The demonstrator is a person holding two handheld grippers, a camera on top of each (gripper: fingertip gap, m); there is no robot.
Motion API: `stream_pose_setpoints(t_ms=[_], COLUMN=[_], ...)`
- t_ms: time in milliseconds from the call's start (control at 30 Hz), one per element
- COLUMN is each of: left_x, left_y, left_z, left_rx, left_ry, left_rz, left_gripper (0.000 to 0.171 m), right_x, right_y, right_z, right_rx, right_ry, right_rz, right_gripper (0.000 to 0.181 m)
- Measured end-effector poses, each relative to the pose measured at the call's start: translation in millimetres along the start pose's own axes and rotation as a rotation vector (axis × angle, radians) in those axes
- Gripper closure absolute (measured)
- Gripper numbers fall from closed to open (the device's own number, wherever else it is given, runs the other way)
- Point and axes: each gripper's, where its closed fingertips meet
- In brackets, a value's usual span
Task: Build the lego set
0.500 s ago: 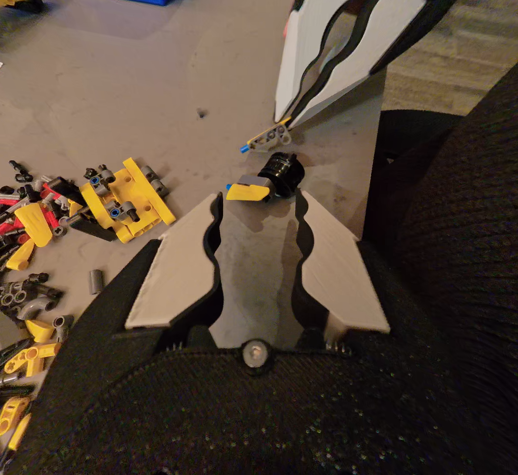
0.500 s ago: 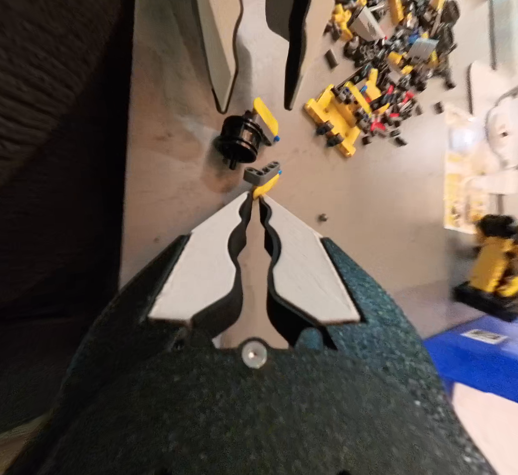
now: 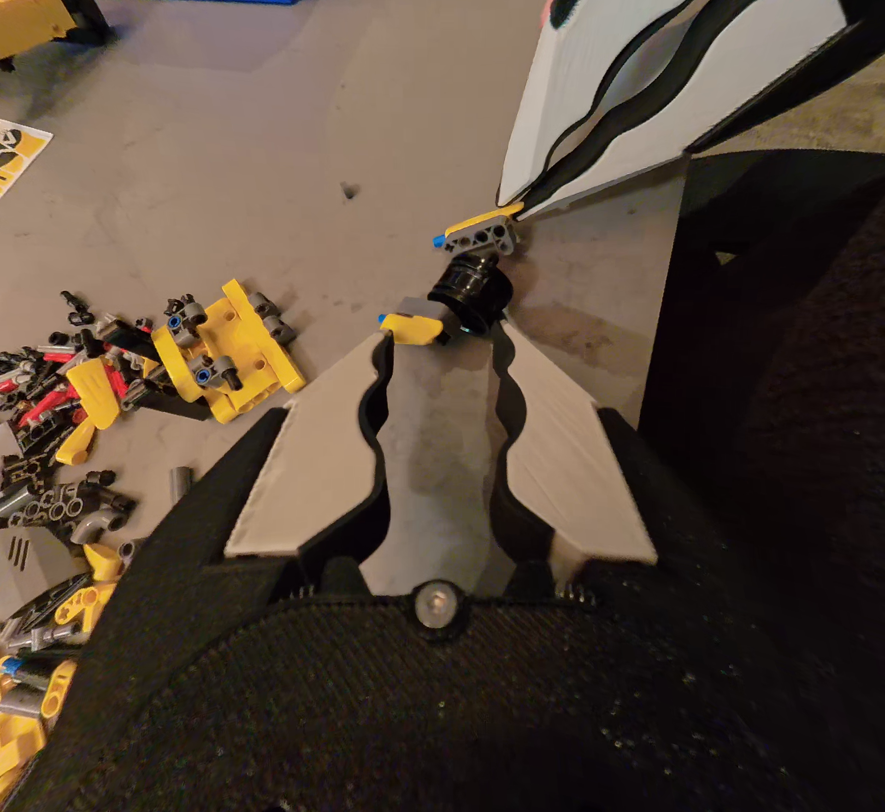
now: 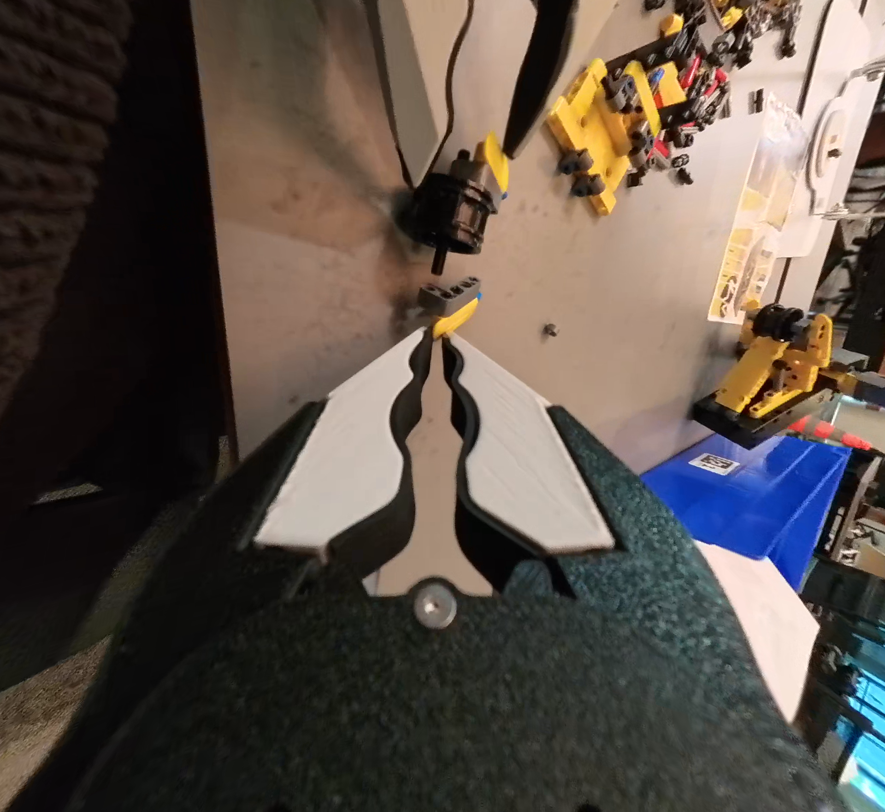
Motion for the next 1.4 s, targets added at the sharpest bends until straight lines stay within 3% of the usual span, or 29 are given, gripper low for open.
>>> stream_pose_setpoints(t_ms=[1400], left_x=[1.3], left_y=[1.7], left_z=[-3.2], left_rx=[0.049], left_ry=[0.038], left_rz=[0.021], left_gripper=[0.137], right_x=[1.0], right_y=[0.7], right_z=[-7.9], right_rx=[-0.001], right_ry=[-0.012], right_rz=[0.064], right_gripper=[0.178])
Point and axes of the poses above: each gripper's, where its closed fingertips meet, y out along the fingers, x out of its top, z = x × y across the jaws, and after that the axes turned 5 degrees about -y, right-handed
